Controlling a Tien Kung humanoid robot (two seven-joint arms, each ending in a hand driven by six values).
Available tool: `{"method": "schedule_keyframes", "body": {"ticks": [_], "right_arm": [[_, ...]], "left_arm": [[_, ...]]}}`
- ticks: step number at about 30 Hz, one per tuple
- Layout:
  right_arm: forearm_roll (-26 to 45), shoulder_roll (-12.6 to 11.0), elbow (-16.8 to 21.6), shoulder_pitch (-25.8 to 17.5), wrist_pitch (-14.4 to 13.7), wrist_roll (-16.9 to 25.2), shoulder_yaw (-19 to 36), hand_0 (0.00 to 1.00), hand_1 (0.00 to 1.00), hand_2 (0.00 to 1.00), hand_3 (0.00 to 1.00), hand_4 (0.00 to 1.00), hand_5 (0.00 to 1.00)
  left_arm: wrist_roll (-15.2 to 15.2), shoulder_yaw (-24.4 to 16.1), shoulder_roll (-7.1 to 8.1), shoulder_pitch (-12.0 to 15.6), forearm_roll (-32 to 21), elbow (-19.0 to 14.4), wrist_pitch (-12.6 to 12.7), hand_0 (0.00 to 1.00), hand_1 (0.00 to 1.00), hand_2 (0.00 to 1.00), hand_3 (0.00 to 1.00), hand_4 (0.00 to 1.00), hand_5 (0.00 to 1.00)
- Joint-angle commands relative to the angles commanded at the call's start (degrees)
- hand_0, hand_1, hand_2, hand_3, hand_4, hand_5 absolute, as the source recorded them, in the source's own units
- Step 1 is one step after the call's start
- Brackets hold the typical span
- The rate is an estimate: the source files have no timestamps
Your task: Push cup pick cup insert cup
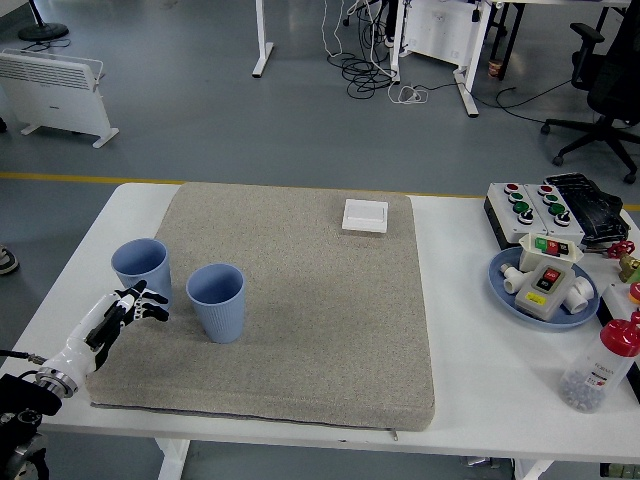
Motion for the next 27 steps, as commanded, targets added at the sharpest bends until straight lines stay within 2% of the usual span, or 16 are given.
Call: {"method": "schedule_keyframes", "body": {"ticks": [7, 22, 27], "right_arm": [[-0.2, 0.1, 0.0, 0.0, 0.0, -0.1, -0.2, 0.745, 0.696, 0.685, 0.582, 0.189, 0.542], [0.1, 0.3, 0.0, -0.1, 0.1, -0.1, -0.8, 0.745, 0.696, 0.685, 0.582, 0.189, 0.542], [0.1, 0.3, 0.0, -0.1, 0.1, -0.1, -0.8, 0.745, 0.696, 0.685, 0.582, 0.188, 0.546]], "left_arm": [[-0.1, 1.0, -0.33, -1.7, -0.4, 1.4, -0.1, 0.713, 0.481, 0.46, 0.493, 0.541, 0.998], [-0.5, 4.4, -0.84, -6.2, -1.5, 6.7, -0.4, 0.725, 0.483, 0.46, 0.492, 0.536, 0.998], [-0.6, 4.2, -1.03, -6.5, -1.5, 6.7, -0.4, 0.723, 0.483, 0.461, 0.492, 0.536, 0.998]]}}
